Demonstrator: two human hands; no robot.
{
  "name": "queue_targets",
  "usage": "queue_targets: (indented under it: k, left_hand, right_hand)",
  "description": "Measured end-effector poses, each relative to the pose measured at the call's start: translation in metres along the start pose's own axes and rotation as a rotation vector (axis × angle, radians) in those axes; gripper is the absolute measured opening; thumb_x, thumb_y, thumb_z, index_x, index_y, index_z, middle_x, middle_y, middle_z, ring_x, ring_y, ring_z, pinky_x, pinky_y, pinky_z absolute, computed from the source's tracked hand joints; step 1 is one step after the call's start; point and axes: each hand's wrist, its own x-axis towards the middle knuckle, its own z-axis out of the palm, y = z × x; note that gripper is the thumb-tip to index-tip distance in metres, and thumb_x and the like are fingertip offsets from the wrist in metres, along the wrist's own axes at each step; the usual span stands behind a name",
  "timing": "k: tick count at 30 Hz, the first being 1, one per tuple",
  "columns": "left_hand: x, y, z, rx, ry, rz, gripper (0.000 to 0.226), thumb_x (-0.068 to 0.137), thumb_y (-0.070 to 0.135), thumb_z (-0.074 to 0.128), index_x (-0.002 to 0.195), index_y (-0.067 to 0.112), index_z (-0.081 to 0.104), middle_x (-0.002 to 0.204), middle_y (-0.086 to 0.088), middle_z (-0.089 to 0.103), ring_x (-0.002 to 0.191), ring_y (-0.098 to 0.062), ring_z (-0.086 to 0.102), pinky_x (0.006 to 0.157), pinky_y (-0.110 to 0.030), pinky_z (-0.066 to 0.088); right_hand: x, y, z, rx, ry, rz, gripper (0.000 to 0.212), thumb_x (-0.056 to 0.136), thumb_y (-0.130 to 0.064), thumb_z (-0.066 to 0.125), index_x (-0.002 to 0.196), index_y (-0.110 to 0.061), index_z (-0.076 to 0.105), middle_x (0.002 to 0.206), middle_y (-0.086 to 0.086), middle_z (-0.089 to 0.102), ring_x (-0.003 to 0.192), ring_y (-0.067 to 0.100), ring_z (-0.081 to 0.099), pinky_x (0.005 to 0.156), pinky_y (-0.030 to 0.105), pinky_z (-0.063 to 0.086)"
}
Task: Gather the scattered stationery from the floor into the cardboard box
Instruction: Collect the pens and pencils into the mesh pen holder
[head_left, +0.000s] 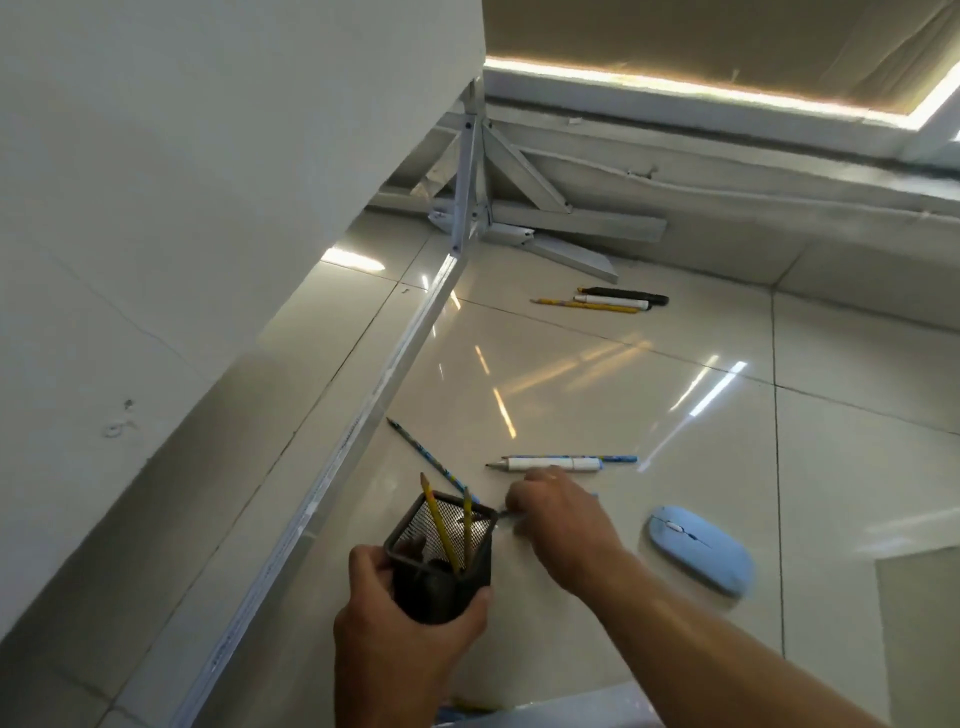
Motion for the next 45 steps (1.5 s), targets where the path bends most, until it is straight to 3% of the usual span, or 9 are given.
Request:
queue_targets:
  k: [4, 10, 14, 20, 26, 28, 34, 37, 45]
  left_hand:
    - [-0.003, -0.006, 0.008, -0.012, 0.056, 0.015, 0.079, 0.039, 0.037, 0.103, 0.098, 0.032, 0.051, 0.096, 0.017, 0.069, 0.087, 0.000, 0.069, 0.062, -0.004, 0.051]
    - [0.004, 0.011, 0.017, 0.013, 0.095, 0.094, 0.074, 0.044, 0.037, 0.102, 0.098, 0.027, 0.052, 0.093, 0.014, 0.071, 0.086, -0.003, 0.071, 0.060, -0.006, 0.052]
    - [0.025, 0.032, 0.028, 0.024, 0.071, 0.142, 0.075, 0.047, 0.042, 0.100, 0.101, 0.030, 0.050, 0.096, 0.016, 0.070, 0.087, -0.002, 0.070, 0.059, -0.005, 0.052]
    - [0.047, 0.042, 0.043, 0.056, -0.023, 0.234, 0.075, 0.053, 0.035, 0.098, 0.114, 0.034, 0.056, 0.102, 0.019, 0.070, 0.091, 0.002, 0.069, 0.069, -0.016, 0.061]
    - [0.061, 0.035, 0.044, 0.113, -0.050, 0.268, 0.070, 0.056, 0.039, 0.095, 0.120, 0.031, 0.068, 0.096, 0.020, 0.072, 0.089, 0.014, 0.064, 0.067, -0.008, 0.056]
    - [0.066, 0.034, 0.042, 0.123, -0.071, 0.268, 0.071, 0.056, 0.040, 0.094, 0.121, 0.029, 0.068, 0.098, 0.018, 0.072, 0.090, 0.009, 0.066, 0.066, -0.005, 0.053]
    - [0.084, 0.040, 0.039, 0.146, -0.079, 0.286, 0.072, 0.058, 0.042, 0.095, 0.123, 0.027, 0.066, 0.103, 0.016, 0.072, 0.092, 0.004, 0.066, 0.066, 0.001, 0.047]
    - [0.087, 0.042, 0.039, 0.140, -0.083, 0.293, 0.072, 0.059, 0.040, 0.095, 0.124, 0.027, 0.065, 0.104, 0.015, 0.071, 0.093, 0.001, 0.066, 0.065, 0.000, 0.048]
    - [0.092, 0.057, 0.042, 0.137, -0.101, 0.279, 0.074, 0.060, 0.042, 0.095, 0.125, 0.028, 0.064, 0.107, 0.014, 0.070, 0.099, -0.006, 0.066, 0.066, -0.002, 0.051]
  right_hand:
    - [-0.008, 0.008, 0.018, 0.034, 0.071, 0.031, 0.013, 0.093, -0.016, 0.067, 0.106, -0.019, 0.065, 0.109, 0.005, 0.063, 0.104, 0.025, 0.056, 0.086, 0.036, 0.044]
    - [-0.006, 0.035, 0.003, -0.002, 0.209, -0.046, 0.035, 0.081, 0.012, 0.060, 0.108, -0.009, 0.064, 0.107, 0.012, 0.058, 0.097, 0.032, 0.057, 0.083, 0.042, 0.050]
    - [0.018, 0.064, -0.030, -0.088, 0.306, 0.026, 0.027, 0.085, 0.003, 0.069, 0.104, -0.016, 0.072, 0.100, 0.006, 0.057, 0.090, 0.026, 0.056, 0.076, 0.041, 0.053]
    - [0.035, 0.072, -0.037, -0.031, 0.228, 0.095, 0.021, 0.093, -0.007, 0.062, 0.099, -0.021, 0.075, 0.089, 0.006, 0.072, 0.083, 0.028, 0.067, 0.068, 0.038, 0.055]
    - [0.039, 0.067, -0.017, -0.099, 0.158, 0.098, 0.025, 0.086, -0.001, 0.058, 0.091, -0.021, 0.071, 0.081, 0.003, 0.066, 0.073, 0.026, 0.063, 0.066, 0.038, 0.055]
    - [0.040, 0.064, -0.016, -0.130, 0.146, 0.090, 0.022, 0.088, -0.002, 0.059, 0.091, -0.020, 0.071, 0.079, 0.002, 0.061, 0.074, 0.026, 0.062, 0.064, 0.036, 0.053]
    - [0.030, 0.060, -0.010, -0.198, 0.138, 0.045, 0.019, 0.090, -0.003, 0.062, 0.099, -0.017, 0.072, 0.094, 0.003, 0.061, 0.089, 0.023, 0.059, 0.070, 0.037, 0.054]
    - [0.019, 0.056, -0.011, -0.223, 0.107, 0.023, 0.022, 0.088, -0.001, 0.064, 0.105, -0.013, 0.065, 0.102, 0.007, 0.061, 0.096, 0.027, 0.057, 0.075, 0.032, 0.044]
    - [0.028, 0.065, -0.063, 0.200, 0.410, 0.229, 0.017, 0.097, -0.002, 0.059, 0.107, -0.010, 0.070, 0.097, 0.005, 0.059, 0.081, 0.021, 0.057, 0.070, 0.031, 0.051]
